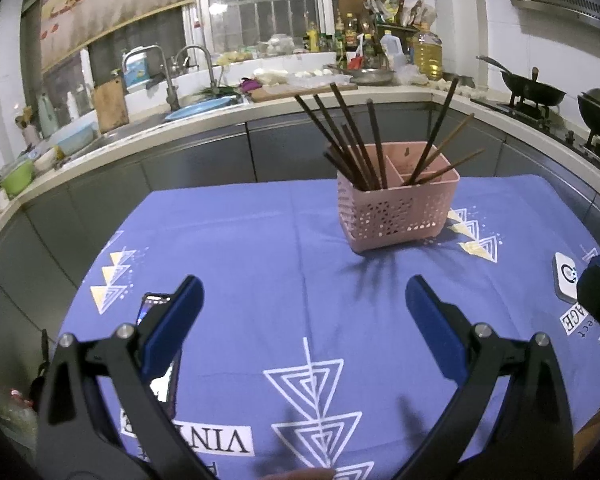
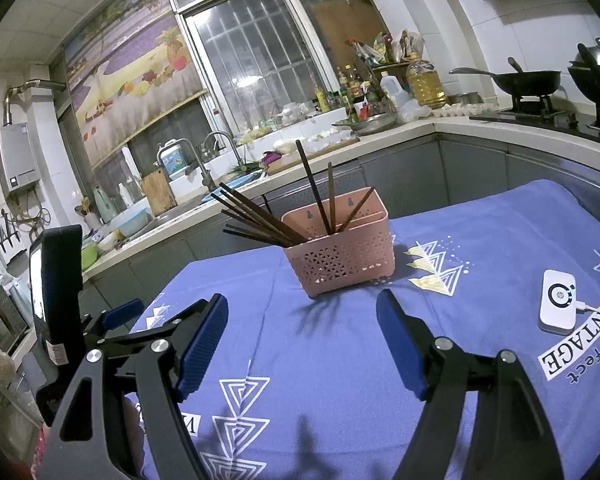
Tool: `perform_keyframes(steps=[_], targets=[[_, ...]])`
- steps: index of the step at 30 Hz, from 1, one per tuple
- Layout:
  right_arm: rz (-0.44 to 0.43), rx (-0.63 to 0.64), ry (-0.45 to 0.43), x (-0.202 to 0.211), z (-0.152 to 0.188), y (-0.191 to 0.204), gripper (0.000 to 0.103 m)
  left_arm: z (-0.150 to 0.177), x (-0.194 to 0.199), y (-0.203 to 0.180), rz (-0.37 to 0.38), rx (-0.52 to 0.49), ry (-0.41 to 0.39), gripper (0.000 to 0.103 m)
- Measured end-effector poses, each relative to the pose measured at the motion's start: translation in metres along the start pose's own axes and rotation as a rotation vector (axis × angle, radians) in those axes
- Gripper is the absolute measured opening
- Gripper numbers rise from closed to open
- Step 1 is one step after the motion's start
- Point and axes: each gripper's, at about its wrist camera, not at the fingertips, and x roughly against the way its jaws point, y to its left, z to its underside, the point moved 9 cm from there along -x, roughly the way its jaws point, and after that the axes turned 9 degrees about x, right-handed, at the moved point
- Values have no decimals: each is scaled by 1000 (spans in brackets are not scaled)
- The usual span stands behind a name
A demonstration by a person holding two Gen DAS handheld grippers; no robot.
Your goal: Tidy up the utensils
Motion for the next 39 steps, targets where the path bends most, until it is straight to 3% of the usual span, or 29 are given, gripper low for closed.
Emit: perform_keyframes(steps=[4,18,33,39], targets=[[-1,1,2,0,0,1,76,2,-1,0,19,8,5,97],[1,-1,3,0,0,2,76,5,0,0,-26,-5,-6,97],[-2,-8,5,0,2,1,76,9,0,-3,-26,-17,2,97],[1,-33,6,3,18,16,76,11,1,-7,-22,-32,0,97]])
